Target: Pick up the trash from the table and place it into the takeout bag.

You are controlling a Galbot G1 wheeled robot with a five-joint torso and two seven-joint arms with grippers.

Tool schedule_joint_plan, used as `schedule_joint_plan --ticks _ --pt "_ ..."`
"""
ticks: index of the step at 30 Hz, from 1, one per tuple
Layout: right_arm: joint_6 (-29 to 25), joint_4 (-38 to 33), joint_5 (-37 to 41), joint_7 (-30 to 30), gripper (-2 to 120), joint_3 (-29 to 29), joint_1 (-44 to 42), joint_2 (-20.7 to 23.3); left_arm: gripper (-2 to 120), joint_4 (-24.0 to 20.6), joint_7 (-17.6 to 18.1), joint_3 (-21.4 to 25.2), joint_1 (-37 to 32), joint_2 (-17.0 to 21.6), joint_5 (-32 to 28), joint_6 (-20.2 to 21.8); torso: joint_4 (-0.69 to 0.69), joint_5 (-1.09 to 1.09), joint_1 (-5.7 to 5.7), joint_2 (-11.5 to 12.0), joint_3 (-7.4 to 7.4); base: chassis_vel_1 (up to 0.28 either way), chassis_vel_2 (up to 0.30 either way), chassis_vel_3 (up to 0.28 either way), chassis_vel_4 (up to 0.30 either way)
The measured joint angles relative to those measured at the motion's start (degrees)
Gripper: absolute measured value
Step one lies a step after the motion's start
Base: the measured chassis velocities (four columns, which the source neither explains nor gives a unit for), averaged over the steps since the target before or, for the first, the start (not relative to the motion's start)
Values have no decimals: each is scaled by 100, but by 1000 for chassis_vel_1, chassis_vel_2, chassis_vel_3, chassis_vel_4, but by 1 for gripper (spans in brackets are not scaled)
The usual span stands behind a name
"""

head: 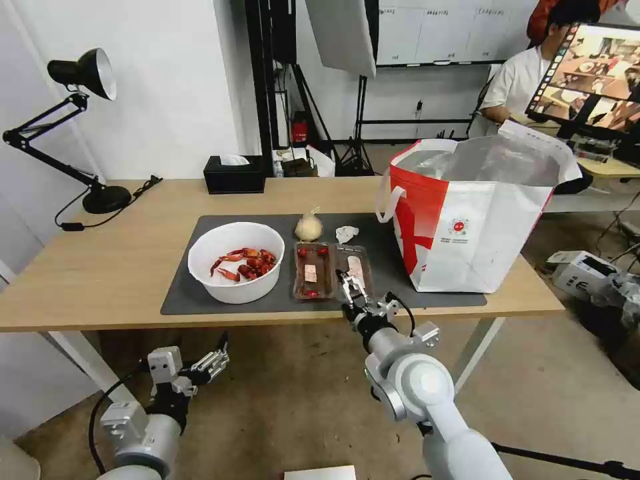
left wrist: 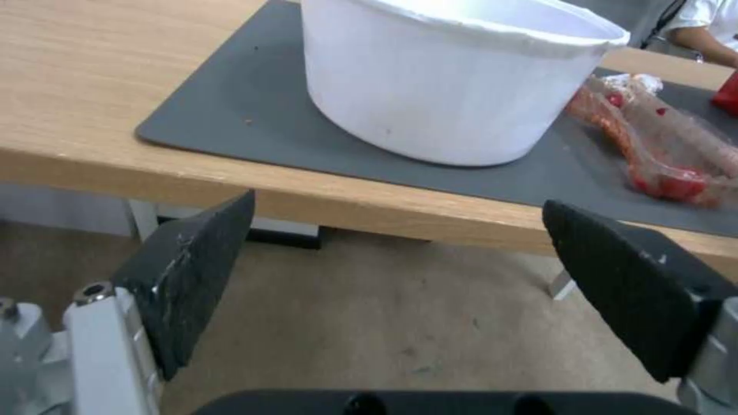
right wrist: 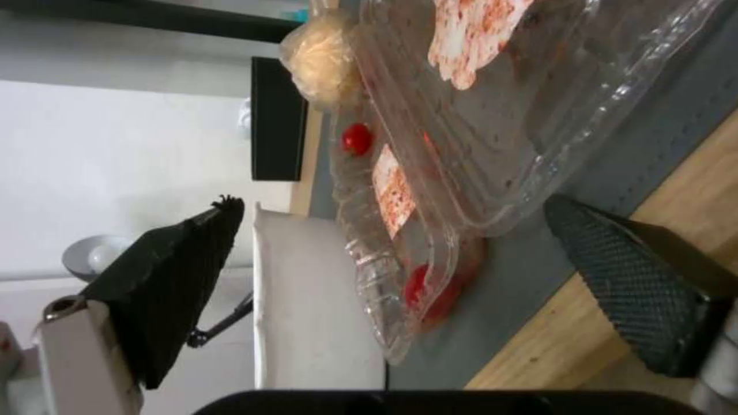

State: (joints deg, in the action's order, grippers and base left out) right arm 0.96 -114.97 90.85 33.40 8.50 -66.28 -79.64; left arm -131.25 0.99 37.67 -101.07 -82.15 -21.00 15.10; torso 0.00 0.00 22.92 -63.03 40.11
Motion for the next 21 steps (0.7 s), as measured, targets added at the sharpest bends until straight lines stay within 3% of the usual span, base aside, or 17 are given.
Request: schedule_joint_plan --ticks 15,21 --pt "-10 132 -58 73 100 -44 253 -135 100 -4 7 37 -43 45 -6 0 0 1 0 0 0 0 0 0 0" --pt "-22 118 -459 -59 100 -96 208 -89 100 9 12 18 -39 14 -9 -4 0 0 0 0 0 0 0 0 0"
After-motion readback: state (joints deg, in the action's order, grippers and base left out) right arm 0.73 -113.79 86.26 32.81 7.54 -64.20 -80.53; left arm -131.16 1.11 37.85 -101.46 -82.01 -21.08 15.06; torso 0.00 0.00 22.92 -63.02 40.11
